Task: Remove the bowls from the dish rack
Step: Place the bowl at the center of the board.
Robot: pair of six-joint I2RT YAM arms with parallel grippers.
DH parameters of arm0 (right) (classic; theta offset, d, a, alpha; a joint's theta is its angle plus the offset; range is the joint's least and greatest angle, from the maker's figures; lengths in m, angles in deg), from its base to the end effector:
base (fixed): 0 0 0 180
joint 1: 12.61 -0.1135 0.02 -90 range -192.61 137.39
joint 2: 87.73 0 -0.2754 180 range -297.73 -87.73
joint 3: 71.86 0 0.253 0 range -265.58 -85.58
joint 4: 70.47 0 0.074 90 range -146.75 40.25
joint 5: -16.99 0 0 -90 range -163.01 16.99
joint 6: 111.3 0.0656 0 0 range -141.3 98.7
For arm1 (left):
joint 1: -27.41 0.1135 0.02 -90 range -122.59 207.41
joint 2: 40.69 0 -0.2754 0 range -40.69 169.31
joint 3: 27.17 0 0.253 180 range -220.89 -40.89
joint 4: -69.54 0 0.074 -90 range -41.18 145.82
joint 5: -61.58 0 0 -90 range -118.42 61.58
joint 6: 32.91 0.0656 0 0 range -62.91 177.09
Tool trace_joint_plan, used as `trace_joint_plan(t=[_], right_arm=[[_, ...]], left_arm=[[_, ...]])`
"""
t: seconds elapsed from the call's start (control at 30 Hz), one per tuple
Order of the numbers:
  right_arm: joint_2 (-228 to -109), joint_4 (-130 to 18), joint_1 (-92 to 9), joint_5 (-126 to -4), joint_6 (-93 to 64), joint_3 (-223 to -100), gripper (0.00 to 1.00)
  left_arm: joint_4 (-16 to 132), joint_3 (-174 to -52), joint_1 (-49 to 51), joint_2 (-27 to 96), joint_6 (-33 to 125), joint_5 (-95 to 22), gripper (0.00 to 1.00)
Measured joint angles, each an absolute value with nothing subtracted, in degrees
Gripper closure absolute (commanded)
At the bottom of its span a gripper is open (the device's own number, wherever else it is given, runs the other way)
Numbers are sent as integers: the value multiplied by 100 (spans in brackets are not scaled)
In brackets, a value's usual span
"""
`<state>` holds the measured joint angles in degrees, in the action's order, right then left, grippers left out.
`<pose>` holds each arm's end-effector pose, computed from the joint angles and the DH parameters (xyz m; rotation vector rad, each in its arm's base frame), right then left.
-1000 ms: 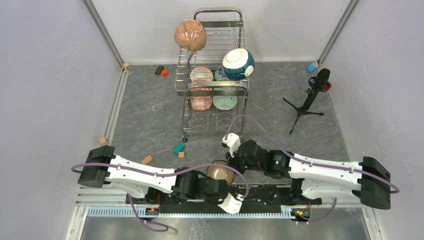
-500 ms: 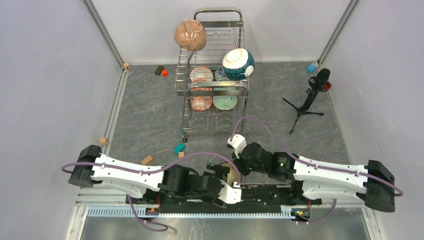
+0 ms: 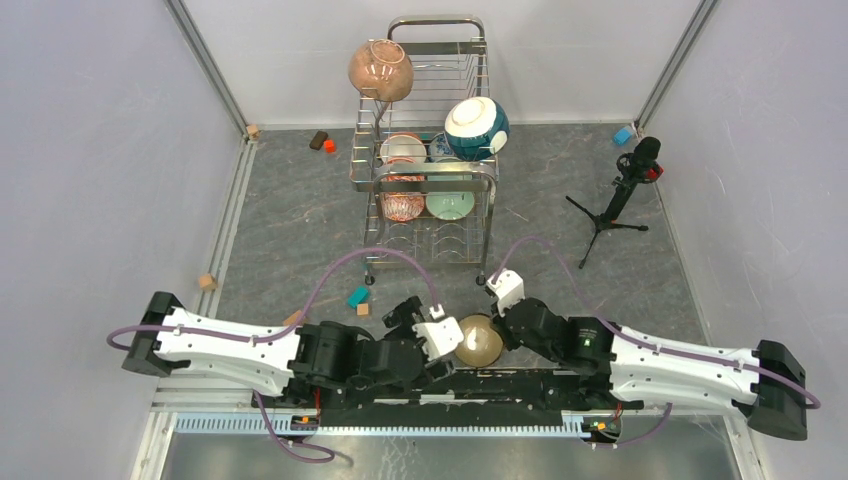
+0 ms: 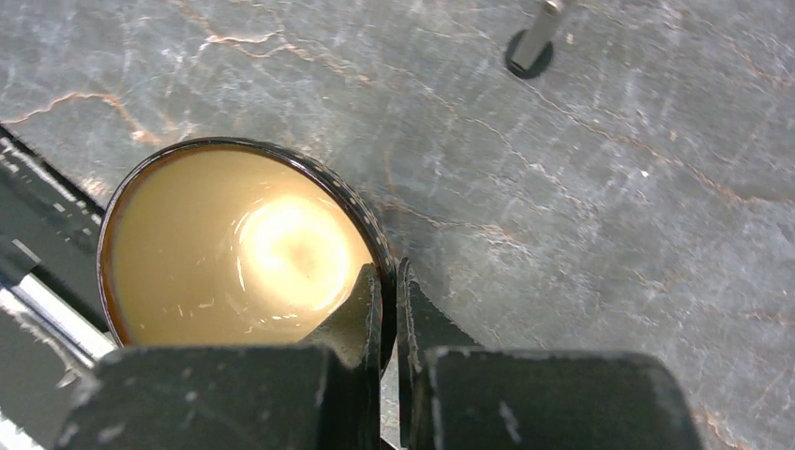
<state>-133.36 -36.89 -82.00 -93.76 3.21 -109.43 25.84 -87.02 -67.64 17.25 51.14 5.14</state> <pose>0.0848 0.1594 0.1850 -0.6956 2.1744 0.4622 0.0165 -0.2249 0.2696 1.3069 1.7428 -0.3313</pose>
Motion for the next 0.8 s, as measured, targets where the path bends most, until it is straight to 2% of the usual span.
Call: trace_joint_plan(t=[0.2,0.33,0.53,0.63,0.73,0.8], right_arm=[[-13032,-3761,-8200,-9846,592,-10585,100],[-13023,-3993,-8200,-10030,859,-10403,100],[-13176,-4419,-8200,-10178,1309,-10246,100],[-13253,-4567,-8200,-10185,1495,-10211,100],[-13321,-4629,-8200,-10180,1635,-10209,100],[-13351,-4646,-8200,-10174,1700,-10209,100]], left_arm=[[3231,-8252,-6707,1497,3101,1008,0],[3588,-7754,-6683,1408,1411,1454,6],[3413,-7686,-6672,1853,-989,1930,15],[3122,-7690,-6668,2079,-1868,2098,22],[2941,-7762,-6620,2299,-2292,2153,41],[2877,-7878,-6567,2439,-2425,2164,45]])
